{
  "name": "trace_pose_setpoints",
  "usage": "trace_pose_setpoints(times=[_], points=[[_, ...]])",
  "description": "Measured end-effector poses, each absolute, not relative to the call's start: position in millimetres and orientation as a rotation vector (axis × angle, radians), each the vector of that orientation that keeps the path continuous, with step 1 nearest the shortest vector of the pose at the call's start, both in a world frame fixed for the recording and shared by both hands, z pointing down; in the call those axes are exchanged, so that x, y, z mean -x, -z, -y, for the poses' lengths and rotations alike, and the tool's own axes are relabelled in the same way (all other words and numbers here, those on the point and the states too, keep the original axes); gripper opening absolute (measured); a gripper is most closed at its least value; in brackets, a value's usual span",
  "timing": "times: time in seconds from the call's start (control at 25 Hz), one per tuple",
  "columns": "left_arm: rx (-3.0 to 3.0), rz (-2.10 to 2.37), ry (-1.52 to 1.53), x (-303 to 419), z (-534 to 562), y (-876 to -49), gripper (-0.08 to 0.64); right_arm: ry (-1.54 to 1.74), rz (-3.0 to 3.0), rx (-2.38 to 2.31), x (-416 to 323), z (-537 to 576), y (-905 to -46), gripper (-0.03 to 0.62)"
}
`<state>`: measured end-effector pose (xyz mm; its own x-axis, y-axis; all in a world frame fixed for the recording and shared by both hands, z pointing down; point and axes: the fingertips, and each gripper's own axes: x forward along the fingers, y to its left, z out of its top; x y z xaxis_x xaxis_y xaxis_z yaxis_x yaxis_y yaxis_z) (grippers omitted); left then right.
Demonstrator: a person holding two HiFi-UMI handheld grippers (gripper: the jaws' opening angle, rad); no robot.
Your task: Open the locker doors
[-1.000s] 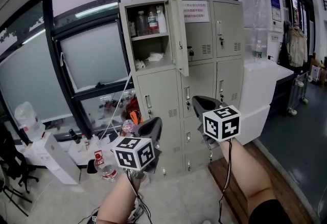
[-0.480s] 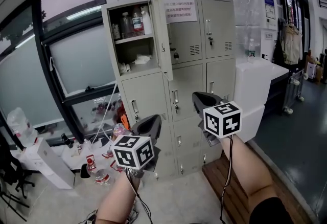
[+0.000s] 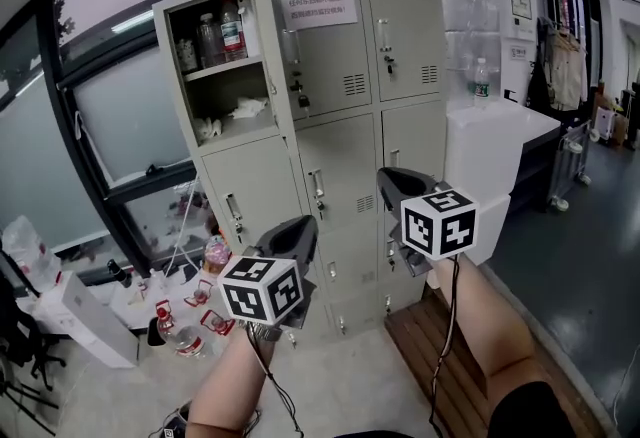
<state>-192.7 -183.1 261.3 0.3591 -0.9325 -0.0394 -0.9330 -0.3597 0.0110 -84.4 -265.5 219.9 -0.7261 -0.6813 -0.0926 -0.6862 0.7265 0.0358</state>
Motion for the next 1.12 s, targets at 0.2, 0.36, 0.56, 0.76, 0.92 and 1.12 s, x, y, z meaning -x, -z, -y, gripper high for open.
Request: trace_pose_setpoints(times=[0.2, 0.36, 0.56, 0.76, 0.92, 1.12], points=[[2.590, -1.769, -0.050, 163, 212, -267, -0.002, -0.082, -2.847, 1.129, 57, 294, -225, 0.000], [2.598, -1.760, -0.049, 142, 232, -270, -0.002, -0.075, -2.852, 1.135, 38, 311, -231, 0.000], [2.614, -1.736, -0.045, 116, 252, -271, -0.002, -0.068, -2.846, 1.148, 17, 330, -232, 0.000], [2.628, -1.705, -0.039, 96, 272, -268, -0.002, -0.066, -2.827, 1.167, 0, 346, -228, 0.000], [2.647, -1.672, -0.034, 81, 290, -266, -0.002, -0.050, -2.815, 1.180, -9, 363, -225, 0.000], [2.669, -1.634, -0.028, 73, 320, -263, -0.002, -0.039, -2.803, 1.199, -12, 390, -218, 0.000]])
